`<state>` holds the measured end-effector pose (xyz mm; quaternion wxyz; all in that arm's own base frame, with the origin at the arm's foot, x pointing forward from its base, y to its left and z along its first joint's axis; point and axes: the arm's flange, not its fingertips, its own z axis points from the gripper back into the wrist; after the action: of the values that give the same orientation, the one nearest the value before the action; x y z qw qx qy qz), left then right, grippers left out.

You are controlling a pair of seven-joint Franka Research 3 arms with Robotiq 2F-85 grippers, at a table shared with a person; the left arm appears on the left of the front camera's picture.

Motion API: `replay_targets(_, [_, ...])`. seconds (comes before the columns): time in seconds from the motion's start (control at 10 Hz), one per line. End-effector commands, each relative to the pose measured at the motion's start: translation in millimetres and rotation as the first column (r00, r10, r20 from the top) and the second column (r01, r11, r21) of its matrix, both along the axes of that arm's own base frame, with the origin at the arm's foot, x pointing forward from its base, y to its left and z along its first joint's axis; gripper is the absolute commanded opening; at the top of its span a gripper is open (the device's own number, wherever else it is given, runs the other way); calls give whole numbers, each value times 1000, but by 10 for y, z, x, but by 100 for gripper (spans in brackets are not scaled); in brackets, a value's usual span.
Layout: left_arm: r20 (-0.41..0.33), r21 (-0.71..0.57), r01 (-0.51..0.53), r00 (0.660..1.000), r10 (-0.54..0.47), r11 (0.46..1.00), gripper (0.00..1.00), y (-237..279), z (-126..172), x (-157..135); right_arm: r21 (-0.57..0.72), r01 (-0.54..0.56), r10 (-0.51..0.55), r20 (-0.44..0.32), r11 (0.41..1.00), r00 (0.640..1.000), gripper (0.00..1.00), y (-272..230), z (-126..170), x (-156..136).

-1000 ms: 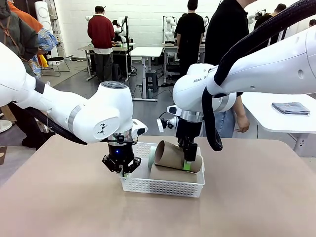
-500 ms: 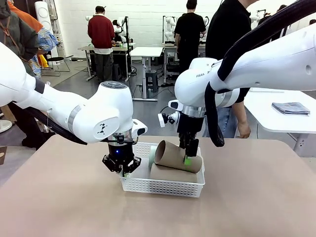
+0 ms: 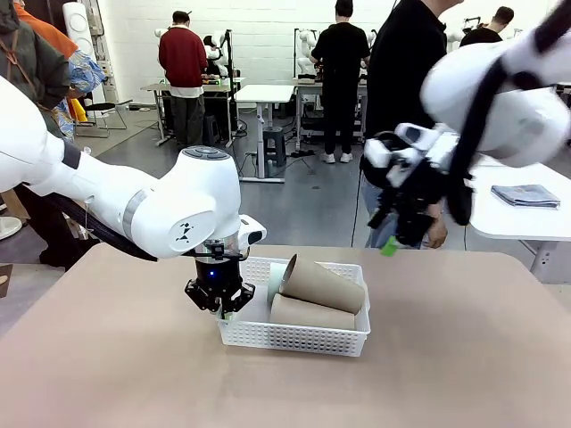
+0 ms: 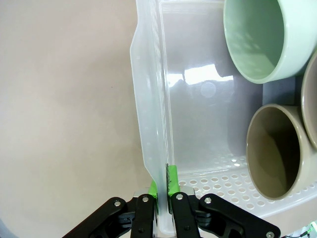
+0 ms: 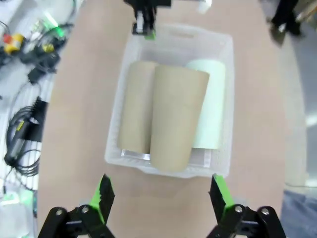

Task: Clean and organize the cups into the basket.
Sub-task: Pick up the Reusable plastic cup from the right side of the table and stack it inside the Organizing basket in the center of the table.

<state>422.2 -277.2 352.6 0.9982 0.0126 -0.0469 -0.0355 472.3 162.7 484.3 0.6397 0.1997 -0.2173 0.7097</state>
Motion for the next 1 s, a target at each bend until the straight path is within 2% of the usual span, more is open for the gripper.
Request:
replay_targets(0.0, [8, 1, 15, 1000, -15, 1000, 0, 12, 3, -17, 178, -19, 22, -12, 984, 1000, 100, -590, -267, -289])
replay_targets(0.3, [8, 1, 15, 1000, -15, 1000, 0, 12, 3, -17, 389, 44, -77, 70, 920, 995, 100, -1314, -371, -658])
replay_targets(0.5, [8, 1, 15, 1000, -15, 1000, 0, 12, 3, -17, 475, 77, -132, 84, 876, 988, 100, -1581, -430, -797])
replay_targets(0.7, [8, 1, 15, 1000, -15, 1000, 0, 12, 3, -17, 482, 151, -201, 53, 863, 978, 100, -1719, -442, -818])
replay_targets(0.8, [8, 1, 15, 1000, -15, 1000, 0, 12, 3, -17, 451, 103, -146, 62, 887, 987, 100, -1681, -387, -781])
replay_targets(0.9, [8, 1, 15, 1000, -15, 1000, 0, 12, 3, -17, 451, 103, -146, 62, 887, 987, 100, -1681, -387, -781])
